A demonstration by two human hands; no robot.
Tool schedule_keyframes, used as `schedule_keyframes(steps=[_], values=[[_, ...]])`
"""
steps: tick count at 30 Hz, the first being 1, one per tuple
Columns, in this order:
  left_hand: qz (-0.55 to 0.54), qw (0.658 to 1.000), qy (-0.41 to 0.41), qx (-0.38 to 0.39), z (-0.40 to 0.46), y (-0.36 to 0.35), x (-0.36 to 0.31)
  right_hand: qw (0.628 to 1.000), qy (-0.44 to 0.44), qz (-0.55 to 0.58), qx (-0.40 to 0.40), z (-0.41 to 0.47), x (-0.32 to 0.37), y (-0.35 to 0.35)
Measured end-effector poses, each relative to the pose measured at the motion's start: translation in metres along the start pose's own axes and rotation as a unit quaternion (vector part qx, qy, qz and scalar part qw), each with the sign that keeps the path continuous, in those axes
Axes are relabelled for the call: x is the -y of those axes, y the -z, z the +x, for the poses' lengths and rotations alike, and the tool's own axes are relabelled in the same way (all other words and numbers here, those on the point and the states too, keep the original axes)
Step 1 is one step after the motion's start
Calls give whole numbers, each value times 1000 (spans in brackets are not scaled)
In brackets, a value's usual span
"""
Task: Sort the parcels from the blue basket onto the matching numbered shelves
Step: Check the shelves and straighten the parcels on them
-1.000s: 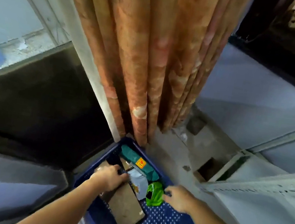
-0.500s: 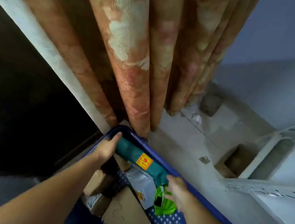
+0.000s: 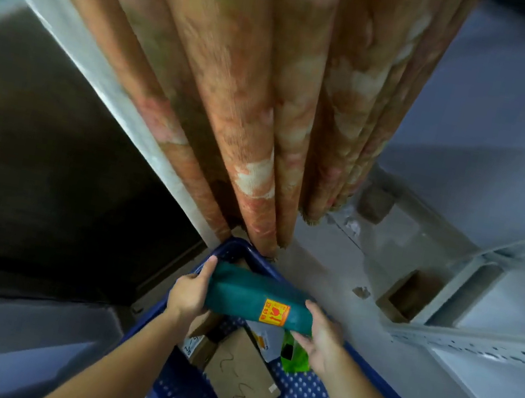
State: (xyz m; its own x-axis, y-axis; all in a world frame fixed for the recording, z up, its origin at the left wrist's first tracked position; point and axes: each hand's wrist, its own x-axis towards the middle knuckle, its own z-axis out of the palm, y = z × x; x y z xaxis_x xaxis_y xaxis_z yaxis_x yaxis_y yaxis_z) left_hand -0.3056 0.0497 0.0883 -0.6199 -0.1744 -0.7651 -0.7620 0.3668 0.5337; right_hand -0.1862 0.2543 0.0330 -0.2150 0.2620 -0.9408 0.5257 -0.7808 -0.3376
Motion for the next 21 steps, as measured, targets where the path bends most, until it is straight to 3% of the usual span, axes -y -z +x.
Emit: schedule_keyframes(steps=[5, 10, 15, 21], values=[[-61, 997, 49, -5, -71, 33, -47, 995, 62, -26, 70, -91, 57, 4], [-79, 994, 34, 65, -126, 57, -84, 985, 97, -87, 111, -169, 100, 23], [-61, 993, -44, 96, -198, 71, -125, 971, 145, -93, 167, -270, 130, 31], [-13, 967, -214, 134, -300, 82, -173, 954, 263, -123, 67, -381, 147, 43]])
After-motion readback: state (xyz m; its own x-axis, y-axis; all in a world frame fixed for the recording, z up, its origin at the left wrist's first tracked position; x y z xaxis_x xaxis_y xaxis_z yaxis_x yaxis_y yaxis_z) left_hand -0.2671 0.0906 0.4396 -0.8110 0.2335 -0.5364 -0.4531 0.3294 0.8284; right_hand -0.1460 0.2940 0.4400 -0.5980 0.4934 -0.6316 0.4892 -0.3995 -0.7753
